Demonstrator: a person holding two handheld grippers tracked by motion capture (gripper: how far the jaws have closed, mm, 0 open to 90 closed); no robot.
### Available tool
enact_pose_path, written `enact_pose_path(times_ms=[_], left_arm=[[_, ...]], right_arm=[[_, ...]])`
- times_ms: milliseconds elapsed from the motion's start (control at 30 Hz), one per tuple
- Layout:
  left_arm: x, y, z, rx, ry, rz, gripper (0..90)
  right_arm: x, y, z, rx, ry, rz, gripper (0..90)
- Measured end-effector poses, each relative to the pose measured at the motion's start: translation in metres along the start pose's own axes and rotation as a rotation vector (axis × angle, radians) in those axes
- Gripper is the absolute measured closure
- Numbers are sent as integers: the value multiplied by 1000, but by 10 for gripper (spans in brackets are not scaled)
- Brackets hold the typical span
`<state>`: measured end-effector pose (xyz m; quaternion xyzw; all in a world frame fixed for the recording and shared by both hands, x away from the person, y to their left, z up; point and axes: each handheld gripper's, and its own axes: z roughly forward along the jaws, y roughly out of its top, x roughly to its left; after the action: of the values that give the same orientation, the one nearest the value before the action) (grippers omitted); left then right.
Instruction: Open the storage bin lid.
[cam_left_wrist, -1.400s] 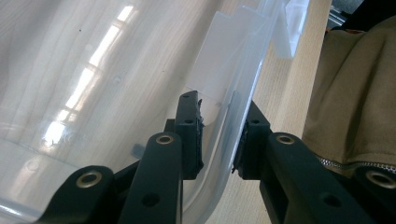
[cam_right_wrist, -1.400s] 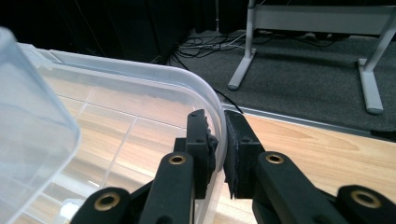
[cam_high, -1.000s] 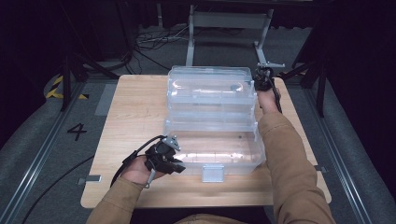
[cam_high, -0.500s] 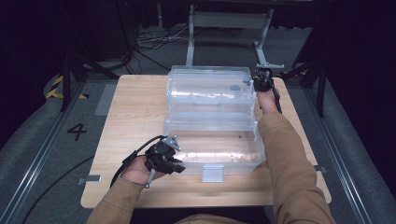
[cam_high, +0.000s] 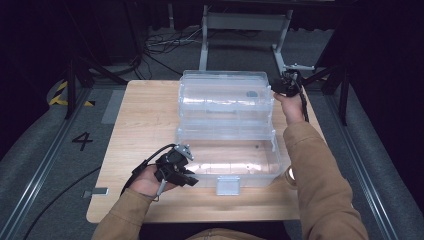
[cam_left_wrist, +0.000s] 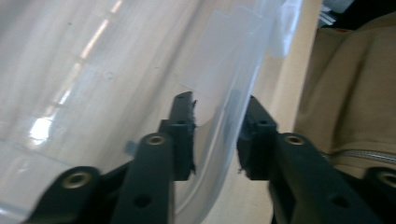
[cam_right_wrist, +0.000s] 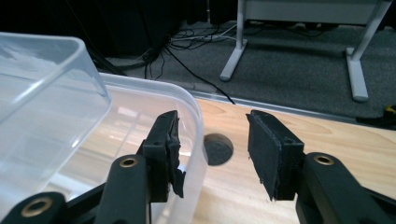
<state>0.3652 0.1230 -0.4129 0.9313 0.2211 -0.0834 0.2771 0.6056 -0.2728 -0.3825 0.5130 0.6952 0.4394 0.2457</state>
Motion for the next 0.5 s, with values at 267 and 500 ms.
enact_pose_path(times_ms=[267,500], left_arm=[[0,2,-19,-36,13,-2,603],[9,-3,-48,-135,45,-28,533]], right_arm=[[-8,0,-35,16,36,28,507],[-3,-1,-76,79,61,-58,415]])
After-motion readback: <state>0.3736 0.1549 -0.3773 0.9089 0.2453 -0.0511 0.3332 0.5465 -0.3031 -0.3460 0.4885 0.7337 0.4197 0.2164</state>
